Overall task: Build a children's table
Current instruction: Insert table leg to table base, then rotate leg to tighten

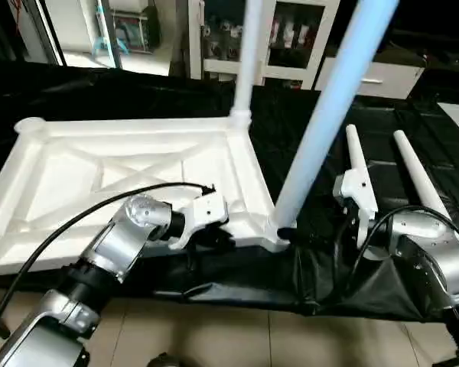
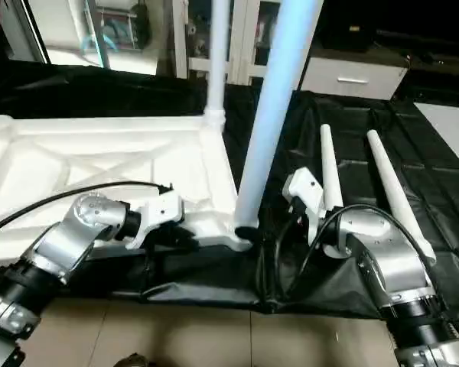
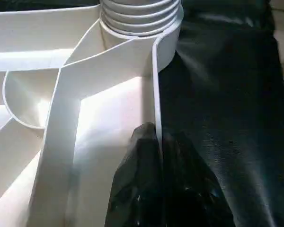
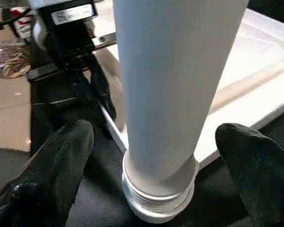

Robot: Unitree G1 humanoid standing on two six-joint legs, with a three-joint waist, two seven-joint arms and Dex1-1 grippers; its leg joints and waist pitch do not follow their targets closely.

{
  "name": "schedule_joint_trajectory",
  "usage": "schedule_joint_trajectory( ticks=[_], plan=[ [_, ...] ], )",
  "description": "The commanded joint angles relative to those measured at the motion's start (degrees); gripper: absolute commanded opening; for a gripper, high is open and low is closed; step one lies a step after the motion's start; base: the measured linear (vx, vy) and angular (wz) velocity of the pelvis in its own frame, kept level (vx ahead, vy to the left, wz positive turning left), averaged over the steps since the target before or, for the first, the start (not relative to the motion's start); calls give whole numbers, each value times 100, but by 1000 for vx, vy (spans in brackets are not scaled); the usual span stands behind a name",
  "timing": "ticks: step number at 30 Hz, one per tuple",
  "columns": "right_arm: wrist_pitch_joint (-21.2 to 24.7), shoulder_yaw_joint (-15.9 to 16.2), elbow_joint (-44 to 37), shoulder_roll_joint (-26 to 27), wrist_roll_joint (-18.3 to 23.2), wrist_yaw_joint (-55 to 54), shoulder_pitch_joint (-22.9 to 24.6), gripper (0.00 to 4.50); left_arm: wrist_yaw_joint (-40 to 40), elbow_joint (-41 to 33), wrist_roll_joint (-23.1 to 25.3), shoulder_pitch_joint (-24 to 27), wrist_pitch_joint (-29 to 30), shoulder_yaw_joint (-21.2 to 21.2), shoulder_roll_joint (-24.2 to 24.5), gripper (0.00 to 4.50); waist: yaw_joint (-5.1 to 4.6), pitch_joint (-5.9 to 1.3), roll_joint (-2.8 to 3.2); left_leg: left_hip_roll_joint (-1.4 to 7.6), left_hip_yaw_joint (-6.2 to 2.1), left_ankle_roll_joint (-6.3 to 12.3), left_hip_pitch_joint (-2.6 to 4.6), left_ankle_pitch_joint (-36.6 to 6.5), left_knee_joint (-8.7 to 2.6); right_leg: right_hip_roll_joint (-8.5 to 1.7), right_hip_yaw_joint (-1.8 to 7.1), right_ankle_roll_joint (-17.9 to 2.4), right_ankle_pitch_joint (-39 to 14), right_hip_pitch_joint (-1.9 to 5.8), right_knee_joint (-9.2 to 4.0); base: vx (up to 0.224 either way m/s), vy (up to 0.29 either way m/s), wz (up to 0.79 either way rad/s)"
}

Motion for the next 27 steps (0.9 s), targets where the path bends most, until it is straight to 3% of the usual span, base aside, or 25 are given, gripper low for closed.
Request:
schedule_joint_trajectory(
  ticks=[1, 3, 6, 7, 27],
  plan=[
    [-44, 53, -24, -127, 0, 190, 10, 446, -215, -148, -101, 98, -145, -189, -61, 0, -19, -370, -29, 148, -30, 79, 77, -1583, -446, -282, 222, -959, -1784, 245, -453, 0, 0, 0],
    [-199, 104, 191, -153, -76, 314, -43, 446, -269, -172, -66, 111, -167, -217, -31, 0, -20, -376, -30, 149, -26, 94, 79, -1518, -441, -281, 220, -996, -1670, 248, -442, 0, 0, 0],
    [-279, 125, 311, -141, -106, 361, -87, 412, -287, -174, -48, 115, -182, -220, -9, 0, -26, -385, -34, 139, -19, 117, 68, -1423, -426, -275, 220, -1071, -1519, 257, -423, 0, 0, 0],
    [-312, 158, 366, -151, -140, 410, -109, 408, -289, -165, -35, 111, -193, -226, 2, 0, -24, -386, -57, 137, -15, 129, 65, -1402, -423, -274, 219, -1074, -1503, 261, -423, 0, 0, 0],
    [-728, 318, 1166, 186, -327, 761, -468, 240, -400, -232, 21, 135, -133, -289, 141, 0, -21, -406, -18, 136, -16, 147, 79, -1356, -411, -268, 207, -1252, -1203, 280, -377, 0, 0, 0]
  ],
)
